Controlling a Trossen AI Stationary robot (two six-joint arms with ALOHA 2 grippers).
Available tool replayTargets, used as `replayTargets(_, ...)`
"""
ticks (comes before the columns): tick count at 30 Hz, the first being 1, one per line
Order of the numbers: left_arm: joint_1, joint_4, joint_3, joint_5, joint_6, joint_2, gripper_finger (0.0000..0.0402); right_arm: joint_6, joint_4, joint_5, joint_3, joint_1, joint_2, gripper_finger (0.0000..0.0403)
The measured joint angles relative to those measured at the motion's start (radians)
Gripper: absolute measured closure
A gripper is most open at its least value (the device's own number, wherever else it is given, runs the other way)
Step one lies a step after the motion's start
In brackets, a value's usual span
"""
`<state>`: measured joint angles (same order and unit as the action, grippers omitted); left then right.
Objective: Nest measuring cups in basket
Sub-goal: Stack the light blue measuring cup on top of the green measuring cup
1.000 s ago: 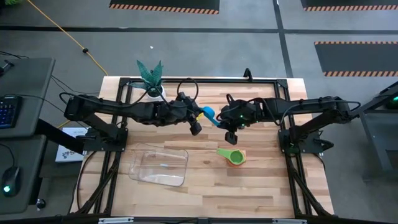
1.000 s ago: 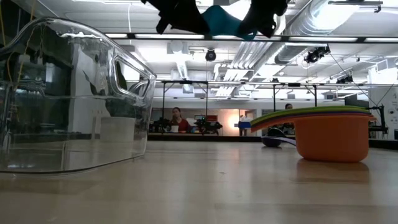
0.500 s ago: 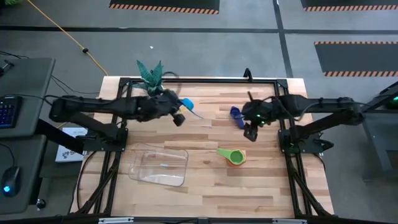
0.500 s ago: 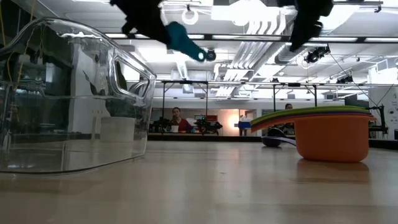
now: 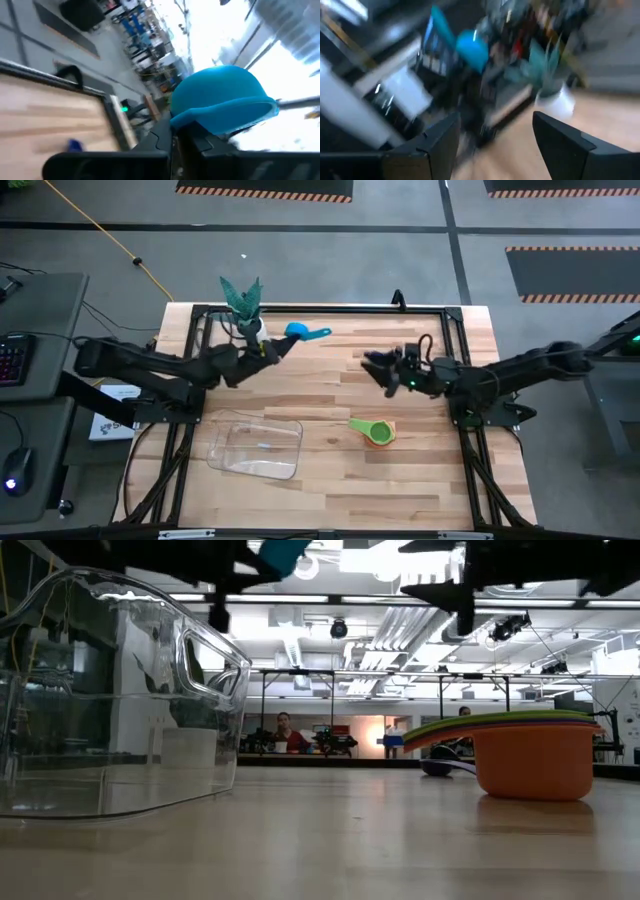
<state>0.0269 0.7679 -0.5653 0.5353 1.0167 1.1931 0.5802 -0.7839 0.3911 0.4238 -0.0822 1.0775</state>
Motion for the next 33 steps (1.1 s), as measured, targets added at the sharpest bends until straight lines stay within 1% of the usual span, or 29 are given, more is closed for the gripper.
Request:
replayTargets(1,0.000,0.031,-0.006,-0.003,0.039,0.033,0.0401,-0.033,-0.065,0.031,0.010,0.005,0.037,0.0163)
replayTargets(3,-0.001,0.076,-0.021,0.000,0.106,0.093,0.0401,-0.089,-0.111,0.067,0.043,0.018,0.095,0.0163)
replayTargets(7,-0.001,0.127,-0.071,-0.002,0.203,0.202,0.0401,-0.165,-0.110,0.062,0.158,0.041,0.215,0.0163)
replayTargets(9,-0.001,0.127,-0.090,0.000,0.232,0.229,0.0401,-0.209,-0.108,0.062,0.217,0.050,0.267,0.0163)
replayTargets(13,-0.001,0.123,-0.117,-0.003,0.237,0.264,0.0401,-0.266,-0.062,0.055,0.318,0.068,0.332,0.0163)
replayTargets(19,-0.001,0.126,-0.125,-0.032,0.192,0.262,0.0401,-0.320,0.051,0.041,0.417,0.094,0.362,0.0163)
replayTargets(28,-0.001,0.121,-0.125,-0.036,0.186,0.262,0.0401,-0.379,0.092,-0.004,0.479,0.104,0.362,0.0163)
replayTargets(31,-0.001,0.122,-0.125,-0.036,0.187,0.262,0.0401,-0.379,0.093,-0.011,0.479,0.104,0.362,0.0175)
replayTargets(33,-0.001,0.121,-0.125,-0.036,0.186,0.262,0.0401,-0.379,0.093,-0.011,0.479,0.104,0.362,0.0192)
